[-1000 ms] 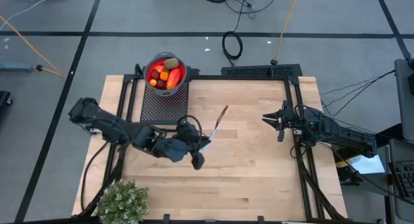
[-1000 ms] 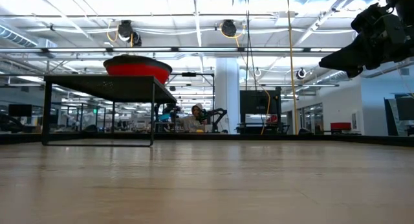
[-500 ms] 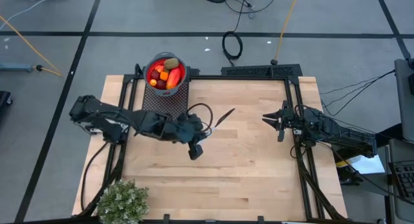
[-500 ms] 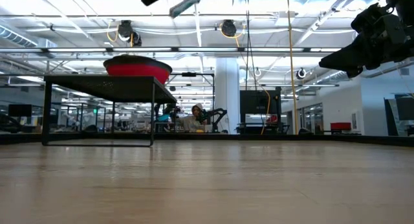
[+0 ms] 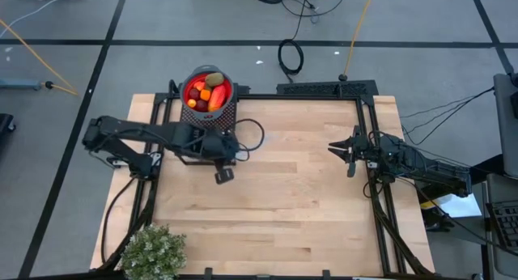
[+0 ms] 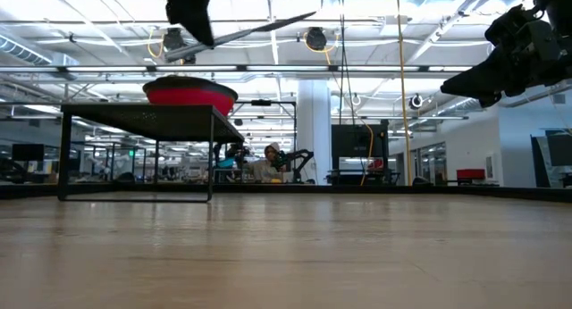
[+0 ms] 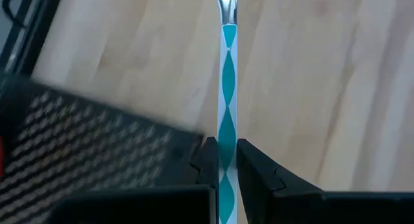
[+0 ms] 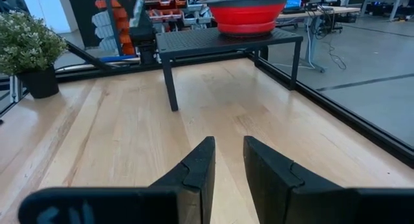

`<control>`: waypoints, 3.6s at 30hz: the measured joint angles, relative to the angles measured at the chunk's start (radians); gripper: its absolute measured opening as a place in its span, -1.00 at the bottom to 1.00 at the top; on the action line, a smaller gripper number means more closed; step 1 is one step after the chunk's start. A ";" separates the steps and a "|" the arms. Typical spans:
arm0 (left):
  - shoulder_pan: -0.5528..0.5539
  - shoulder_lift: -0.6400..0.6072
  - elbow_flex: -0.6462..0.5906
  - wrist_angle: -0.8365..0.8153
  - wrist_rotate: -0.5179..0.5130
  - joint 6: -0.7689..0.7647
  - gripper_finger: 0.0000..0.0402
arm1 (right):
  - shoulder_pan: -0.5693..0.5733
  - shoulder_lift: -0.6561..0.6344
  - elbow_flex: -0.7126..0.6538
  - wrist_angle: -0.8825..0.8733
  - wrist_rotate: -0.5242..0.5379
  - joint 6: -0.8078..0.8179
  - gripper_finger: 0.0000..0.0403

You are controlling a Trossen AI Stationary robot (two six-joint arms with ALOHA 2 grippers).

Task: Pick & Place Fruit
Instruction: Put the knife on the shelf

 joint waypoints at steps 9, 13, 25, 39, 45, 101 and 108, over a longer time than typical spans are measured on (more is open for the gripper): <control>0.061 -0.019 0.000 -0.277 -0.027 0.183 -0.87 | 0.000 0.002 0.000 -0.001 0.001 0.000 -0.64; 0.083 -0.018 0.000 -0.385 -0.082 0.250 -0.87 | 0.000 0.002 0.000 -0.001 0.001 0.000 -0.64; 0.176 -0.019 0.000 -0.480 -0.108 0.390 -0.87 | 0.000 0.002 0.000 0.000 0.001 0.000 -0.64; 0.230 -0.119 -0.079 -0.464 -0.108 0.421 -0.87 | 0.000 0.002 0.000 0.000 0.001 0.000 -0.64; 0.230 -0.189 -0.174 -0.410 -0.124 0.430 -0.87 | 0.000 0.002 0.000 0.001 0.001 0.000 -0.64; 0.357 -0.215 -0.387 -0.210 -0.133 0.567 -0.87 | 0.000 0.002 0.000 0.000 0.001 0.000 -0.64; 0.357 -0.215 -0.387 -0.189 -0.133 0.609 -0.87 | 0.000 0.002 0.000 0.000 0.000 0.054 -0.64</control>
